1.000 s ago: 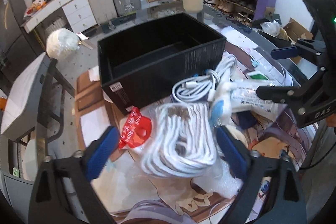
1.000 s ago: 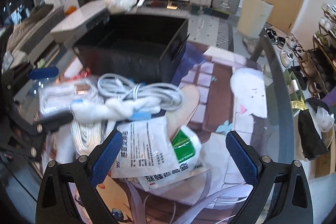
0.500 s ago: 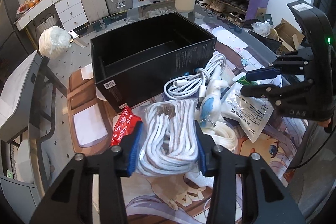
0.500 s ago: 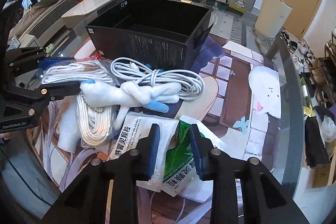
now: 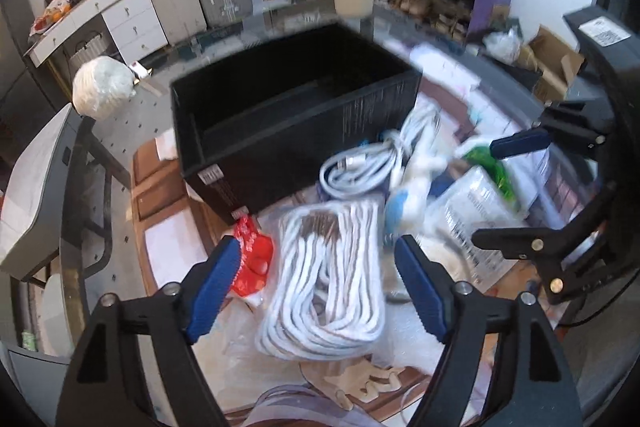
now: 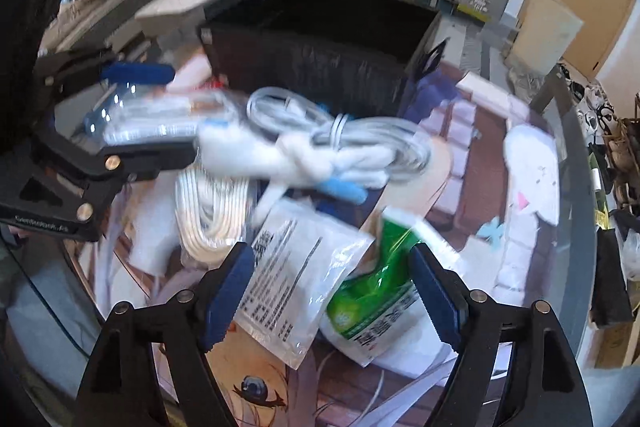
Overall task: Organize soft objects
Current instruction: 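Grasp the bagged white rope with the left gripper while the right grasps the green packet, then lift the bagged rope and green packet and carry both toward the black box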
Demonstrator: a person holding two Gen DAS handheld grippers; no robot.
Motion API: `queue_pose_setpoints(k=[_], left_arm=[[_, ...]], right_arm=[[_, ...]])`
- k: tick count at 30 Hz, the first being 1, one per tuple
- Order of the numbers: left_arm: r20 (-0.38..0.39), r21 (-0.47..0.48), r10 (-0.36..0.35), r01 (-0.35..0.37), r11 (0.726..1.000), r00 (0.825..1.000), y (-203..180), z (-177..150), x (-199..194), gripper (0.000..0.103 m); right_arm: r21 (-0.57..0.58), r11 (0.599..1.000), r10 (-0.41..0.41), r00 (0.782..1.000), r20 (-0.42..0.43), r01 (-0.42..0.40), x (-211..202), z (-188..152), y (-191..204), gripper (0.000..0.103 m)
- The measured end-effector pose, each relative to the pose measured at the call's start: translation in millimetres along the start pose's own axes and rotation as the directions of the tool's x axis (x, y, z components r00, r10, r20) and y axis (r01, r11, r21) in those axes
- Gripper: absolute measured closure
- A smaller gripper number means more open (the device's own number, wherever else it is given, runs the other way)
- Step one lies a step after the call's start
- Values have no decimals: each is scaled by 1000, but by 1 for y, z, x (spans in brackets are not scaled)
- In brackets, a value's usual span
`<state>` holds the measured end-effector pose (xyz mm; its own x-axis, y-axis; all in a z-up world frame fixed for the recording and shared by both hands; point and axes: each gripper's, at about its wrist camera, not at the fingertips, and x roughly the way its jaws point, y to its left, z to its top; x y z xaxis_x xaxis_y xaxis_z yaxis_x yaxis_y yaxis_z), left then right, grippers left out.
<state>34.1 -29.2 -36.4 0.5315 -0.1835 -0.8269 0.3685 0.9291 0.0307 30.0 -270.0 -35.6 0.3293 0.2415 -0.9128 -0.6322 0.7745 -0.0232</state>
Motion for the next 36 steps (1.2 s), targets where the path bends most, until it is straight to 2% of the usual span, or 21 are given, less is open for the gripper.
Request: queue_pose_setpoints(k=[1, 3, 5, 7, 8, 10, 13, 18, 22, 26, 28, 31, 34, 36], left_arm=[[-21, 10, 9, -8, 1000, 1000, -1, -1, 5, 58], [-45, 25, 8, -7, 1000, 999, -3, -4, 10, 62], [-55, 23, -41, 43, 999, 998, -3, -8, 9, 62], [-48, 35, -38, 40, 999, 998, -5, -11, 4, 62], [-43, 36, -33, 34, 999, 999, -7, -13, 2, 62], [-33, 36, -37, 38, 999, 999, -6, -16, -2, 62], [-19, 23, -51, 52, 998, 999, -7, -18, -8, 62], [17, 0, -54, 54, 999, 998, -1, -15, -14, 63], [98, -13, -49, 50, 999, 994, 2, -13, -32, 63], [202, 4, -24, 23, 1000, 979, -1, -9, -52, 63], [245, 0, -13, 13, 1000, 970, 0, -8, -59, 62], [283, -20, -15, 21, 1000, 959, 4, -5, -65, 62], [310, -34, -14, 26, 999, 951, 7, 0, -69, 62], [311, -35, -20, 32, 999, 950, 6, 2, -69, 62]], right_arm=[[-19, 999, -25, 1000, -1, 25, 2, -1, 4, 21], [-49, 998, -47, 999, 4, 47, 5, -3, 10, 21], [-49, 998, -36, 999, 11, 36, 4, -5, 9, 23], [-38, 999, -35, 999, 19, 36, 1, -5, 5, 47], [-31, 999, -40, 999, 24, 40, 0, -4, 4, 53], [-21, 999, -30, 999, 34, 31, -3, -3, 0, 71], [-9, 1000, -10, 999, 51, 11, -7, -1, -1, 84], [21, 1000, 10, 995, 102, -12, -21, 6, -6, 92], [33, 999, 29, 985, 171, -35, -41, 8, -7, 95], [28, 999, 27, 959, 283, -37, -68, 10, -4, 97], [36, 999, 16, 943, 332, -30, -78, 10, -4, 102], [41, 998, 18, 921, 389, -37, -91, 11, -5, 102], [33, 999, 23, 924, 382, -38, -93, 12, -3, 102], [38, 998, 26, 934, 356, -43, -85, 12, -4, 102]])
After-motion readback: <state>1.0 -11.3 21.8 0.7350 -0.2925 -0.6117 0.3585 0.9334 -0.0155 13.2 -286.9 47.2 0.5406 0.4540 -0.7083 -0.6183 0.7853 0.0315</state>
